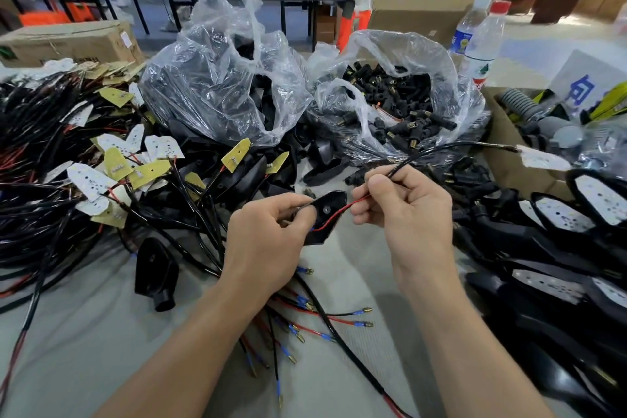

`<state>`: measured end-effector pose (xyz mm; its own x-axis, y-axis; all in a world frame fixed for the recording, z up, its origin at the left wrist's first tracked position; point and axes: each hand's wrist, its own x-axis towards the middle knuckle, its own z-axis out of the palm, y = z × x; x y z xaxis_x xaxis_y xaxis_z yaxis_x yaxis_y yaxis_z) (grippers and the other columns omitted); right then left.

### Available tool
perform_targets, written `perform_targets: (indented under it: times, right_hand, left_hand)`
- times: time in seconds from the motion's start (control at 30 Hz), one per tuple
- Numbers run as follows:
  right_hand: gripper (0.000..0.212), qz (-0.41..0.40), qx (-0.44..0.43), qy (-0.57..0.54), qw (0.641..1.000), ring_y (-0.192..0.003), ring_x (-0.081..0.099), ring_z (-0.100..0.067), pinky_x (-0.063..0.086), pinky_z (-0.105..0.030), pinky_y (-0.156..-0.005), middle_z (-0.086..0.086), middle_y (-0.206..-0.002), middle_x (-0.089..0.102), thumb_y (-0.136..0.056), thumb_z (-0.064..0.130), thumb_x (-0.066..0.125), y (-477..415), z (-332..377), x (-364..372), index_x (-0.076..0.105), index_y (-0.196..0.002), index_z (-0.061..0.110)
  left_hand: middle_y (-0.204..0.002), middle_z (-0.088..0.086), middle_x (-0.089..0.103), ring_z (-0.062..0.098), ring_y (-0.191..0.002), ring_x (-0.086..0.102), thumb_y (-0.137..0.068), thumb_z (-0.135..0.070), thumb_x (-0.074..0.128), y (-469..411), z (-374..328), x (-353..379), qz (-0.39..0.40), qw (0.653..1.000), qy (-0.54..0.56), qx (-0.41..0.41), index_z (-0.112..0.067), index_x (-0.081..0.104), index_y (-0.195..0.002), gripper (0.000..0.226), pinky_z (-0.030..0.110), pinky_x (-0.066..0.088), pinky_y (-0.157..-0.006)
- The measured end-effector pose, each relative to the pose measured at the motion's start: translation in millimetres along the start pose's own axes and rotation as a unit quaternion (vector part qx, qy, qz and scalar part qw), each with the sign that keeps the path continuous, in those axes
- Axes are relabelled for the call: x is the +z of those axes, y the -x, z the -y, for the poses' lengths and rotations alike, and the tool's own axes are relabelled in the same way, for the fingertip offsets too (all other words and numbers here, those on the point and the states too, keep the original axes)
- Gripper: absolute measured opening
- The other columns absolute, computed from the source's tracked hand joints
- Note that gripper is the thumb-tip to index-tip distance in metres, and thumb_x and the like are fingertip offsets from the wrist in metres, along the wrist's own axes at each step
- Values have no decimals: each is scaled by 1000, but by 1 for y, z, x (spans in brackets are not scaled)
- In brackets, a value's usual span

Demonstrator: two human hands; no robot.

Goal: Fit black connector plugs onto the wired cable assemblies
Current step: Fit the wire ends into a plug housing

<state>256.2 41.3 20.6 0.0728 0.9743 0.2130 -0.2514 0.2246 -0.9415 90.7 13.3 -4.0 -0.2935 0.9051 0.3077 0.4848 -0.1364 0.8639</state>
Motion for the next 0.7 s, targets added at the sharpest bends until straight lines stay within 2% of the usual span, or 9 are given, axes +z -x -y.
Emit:
perform_targets:
  times: [0.07, 0.17, 0.23, 0.3, 0.37, 0.47, 0.57, 0.6, 0.7]
  right_hand:
    - [20, 29, 34, -18, 999, -55, 66, -19, 57, -27, -55, -14, -73, 72, -100, -1, 57, 1, 0, 2, 67, -86, 8]
    - [17, 85, 70, -29, 993, -57, 68, -18, 58, -26, -55, -13, -73, 73, -99, -2, 58, 4, 0, 6, 68, -88, 5]
    - [21, 93, 63, -10, 994, -57, 68, -18, 57, -26, -55, -13, -73, 73, -97, -4, 61, 6, -1, 8, 71, -84, 8]
    - [27, 63, 30, 19, 997, -56, 64, -16, 53, -24, -53, -14, -70, 72, -93, -4, 65, 6, -2, 9, 75, -77, 14]
    - [20, 21, -9, 63, 998, -54, 57, -13, 47, -22, -52, -17, -68, 69, -89, 2, 70, 5, -3, 8, 77, -76, 16]
    - [11, -45, -45, 116, 991, -60, 59, -6, 49, -20, -61, -2, -68, 72, -83, 12, 78, 6, -4, 5, 80, -80, 22]
    - [11, -97, -94, 198, 971, -63, 63, 0, 47, -13, -68, 15, -69, 72, -80, 25, 81, 10, -5, 6, 78, -72, 31]
    - [13, -109, -121, 245, 956, -66, 63, -1, 43, -8, -69, 20, -69, 70, -80, 29, 81, 12, -4, 7, 76, -69, 33]
    - [16, -141, -162, 337, 917, -82, 59, -2, 34, -3, -77, 21, -75, 67, -81, 38, 78, 13, -5, 7, 72, -67, 32]
  left_hand:
    - [-69, -15, 74, 11, -56, 71, -90, -26, 71, 0, -1, 1, 8, 999, 34, -8, -51, 73, -80, 27, 32, 59, -55]
    - [-64, -10, 72, 8, -46, 63, -91, -34, 65, 0, -3, 1, 10, 999, 53, -2, -39, 77, -86, 13, 24, 50, -48]
    - [-61, -2, 68, 11, -46, 59, -92, -42, 60, -1, -4, 0, 19, 997, 74, 1, -31, 78, -84, 22, 27, 47, -45]
    - [-60, 13, 64, 18, -43, 57, -96, -42, 56, -2, -5, -1, 47, 991, 127, -16, -21, 77, -81, 33, 26, 42, -41]
    - [-61, 20, 62, 21, -41, 56, -97, -37, 57, -4, -7, -2, 76, 981, 171, -45, -19, 79, -80, 32, 24, 36, -39]
    - [-63, 25, 64, 20, -40, 54, -91, -42, 60, -7, -8, -2, 118, 968, 202, -91, -23, 81, -82, 30, 21, 35, -40]
    - [-58, 22, 62, 18, -40, 53, -89, -46, 63, -7, -6, -2, 141, 963, 208, -99, -14, 80, -82, 37, 21, 36, -40]
    - [-55, 16, 62, 17, -39, 53, -92, -44, 64, -7, -6, -2, 142, 963, 207, -100, -12, 79, -81, 37, 21, 36, -39]
    - [-53, 4, 64, 17, -39, 52, -99, -37, 63, -6, -6, -1, 146, 960, 211, -109, -9, 77, -76, 38, 22, 38, -40]
